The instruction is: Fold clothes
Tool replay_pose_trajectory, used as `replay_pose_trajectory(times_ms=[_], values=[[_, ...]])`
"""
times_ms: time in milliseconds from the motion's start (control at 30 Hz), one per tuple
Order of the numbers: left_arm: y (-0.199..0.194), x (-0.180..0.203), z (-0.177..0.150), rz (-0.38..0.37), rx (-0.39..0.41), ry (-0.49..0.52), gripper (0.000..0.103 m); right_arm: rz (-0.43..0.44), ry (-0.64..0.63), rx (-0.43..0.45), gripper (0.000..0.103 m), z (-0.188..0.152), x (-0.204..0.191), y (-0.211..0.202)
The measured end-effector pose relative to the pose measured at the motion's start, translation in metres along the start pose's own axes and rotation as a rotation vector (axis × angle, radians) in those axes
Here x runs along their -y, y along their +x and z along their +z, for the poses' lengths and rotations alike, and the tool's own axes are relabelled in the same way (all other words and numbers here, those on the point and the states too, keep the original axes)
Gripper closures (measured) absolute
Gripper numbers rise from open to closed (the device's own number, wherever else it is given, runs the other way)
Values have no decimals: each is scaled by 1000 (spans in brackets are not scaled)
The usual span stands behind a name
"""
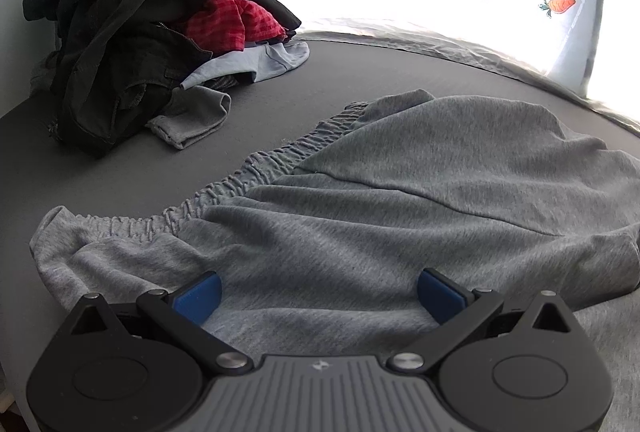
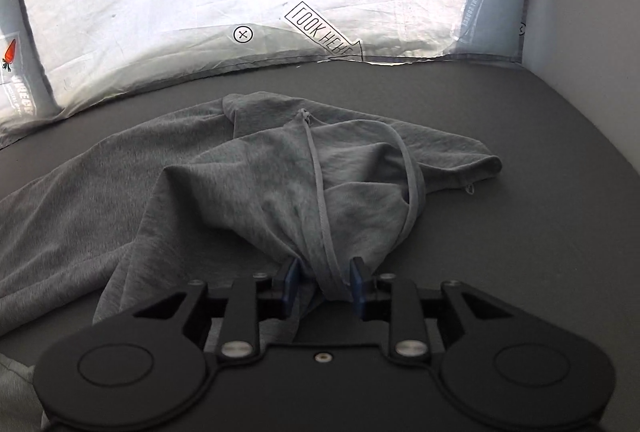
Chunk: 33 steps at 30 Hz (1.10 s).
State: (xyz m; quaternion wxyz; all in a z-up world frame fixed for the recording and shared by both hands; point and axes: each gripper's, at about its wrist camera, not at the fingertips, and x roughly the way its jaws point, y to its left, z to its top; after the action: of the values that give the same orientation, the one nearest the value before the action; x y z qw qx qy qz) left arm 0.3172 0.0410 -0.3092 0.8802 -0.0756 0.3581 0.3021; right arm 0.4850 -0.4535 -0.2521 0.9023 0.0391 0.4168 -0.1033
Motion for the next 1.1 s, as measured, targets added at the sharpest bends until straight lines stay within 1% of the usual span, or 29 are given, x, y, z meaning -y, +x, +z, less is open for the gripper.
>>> replay_pose_trajectory(times_ms=[33,67,100,200,300,367,467,600,700,733,800,867,933,967,1033,1100], values=[[0,1,0,3,2,3,0,4,-4,-6,83,0,1,2],[-1,1,0,6,4,6,0,9,-6,-11,94,1,2,4],[-1,1,0,7,4,8,0,10,-7,-11,95,1,4,4],[0,1,0,7,4,10,0,-13,-11,26,98,1,13,-10],[0,0,0,3,4,6,0,-77,10,79,99,2,34,-35],[0,-1,0,0,4,3,0,-125,52,118,99,3,56,-53],[1,-1,-1,-4,4,-5,0,-228,130,192,99,13,96,-95],[1,-3,-1,-12,6,-11,0,-369,186,244,100,9,138,-140],[2,-4,-1,-14,6,-14,0,-472,148,209,100,-3,151,-154],[2,-4,-1,-15,6,-16,0,-502,123,176,100,-10,153,-153],[2,-5,-2,-17,6,-17,0,-555,80,88,100,-28,158,-147],[2,-5,-1,-17,5,-18,0,-587,60,-19,100,-49,163,-137],[2,-5,-1,-18,4,-18,0,-578,38,-181,100,-72,169,-122],[2,-5,-1,-18,5,-18,0,-572,43,-213,100,-79,170,-118],[2,-4,-1,-15,4,-14,0,-563,68,-249,98,-92,170,-114],[1,-3,0,-10,0,-9,0,-535,132,-202,86,-91,170,-119]])
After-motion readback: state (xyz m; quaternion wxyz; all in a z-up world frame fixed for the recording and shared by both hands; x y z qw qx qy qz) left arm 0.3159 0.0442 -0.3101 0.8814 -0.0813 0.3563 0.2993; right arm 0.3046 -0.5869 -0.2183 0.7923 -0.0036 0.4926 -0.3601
